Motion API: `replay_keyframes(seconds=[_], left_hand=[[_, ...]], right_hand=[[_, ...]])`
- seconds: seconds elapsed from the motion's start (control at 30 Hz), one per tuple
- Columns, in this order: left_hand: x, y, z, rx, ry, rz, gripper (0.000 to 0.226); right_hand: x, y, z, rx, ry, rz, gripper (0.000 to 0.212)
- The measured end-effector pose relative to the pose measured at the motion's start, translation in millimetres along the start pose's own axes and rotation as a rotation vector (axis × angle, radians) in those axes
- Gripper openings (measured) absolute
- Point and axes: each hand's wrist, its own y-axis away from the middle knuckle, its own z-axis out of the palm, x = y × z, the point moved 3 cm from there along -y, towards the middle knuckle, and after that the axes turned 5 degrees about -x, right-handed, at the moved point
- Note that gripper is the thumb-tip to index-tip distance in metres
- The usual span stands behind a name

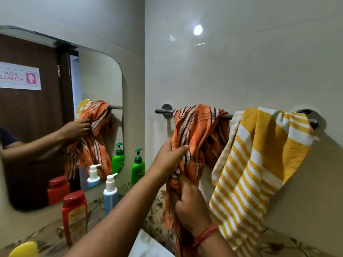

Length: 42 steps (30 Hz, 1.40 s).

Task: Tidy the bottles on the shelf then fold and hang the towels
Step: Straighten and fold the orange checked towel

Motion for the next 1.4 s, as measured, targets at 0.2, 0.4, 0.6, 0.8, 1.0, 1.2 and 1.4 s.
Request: replay_keyframes(seconds=[0.2,0.4,0.6,0.8,1.0,1.2,1.4], left_hand=[[-34,45,-5,-0.05,0.31,0.055,0.036],[-63,81,-15,-0.094,0.226,-0.004,0.051],[-21,77,-45,0.312,0.215,0.187,0.051],[7,93,-51,0.464,0.131,0.118,0.064],[25,106,-27,0.548,0.105,0.118,0.064],[19,133,0,0.709,0.01,0.012,0.068],[-4,194,26,1.025,-0.215,-0.106,0.046]], right_hand=[[0,1,-43,0.455,-0.618,0.185,0.052],[-17,-59,-44,0.022,-0.75,0.304,0.048],[-40,-37,-11,-0.326,-0.444,-0.043,0.028],[-56,-24,-16,-0.487,-0.74,-0.253,0.047],[-50,-33,-30,-0.539,-1.117,-0.322,0.051],[-43,-5,-14,-0.627,-1.398,-0.164,0.046],[-29,42,11,-0.696,-1.508,0.135,0.024]])
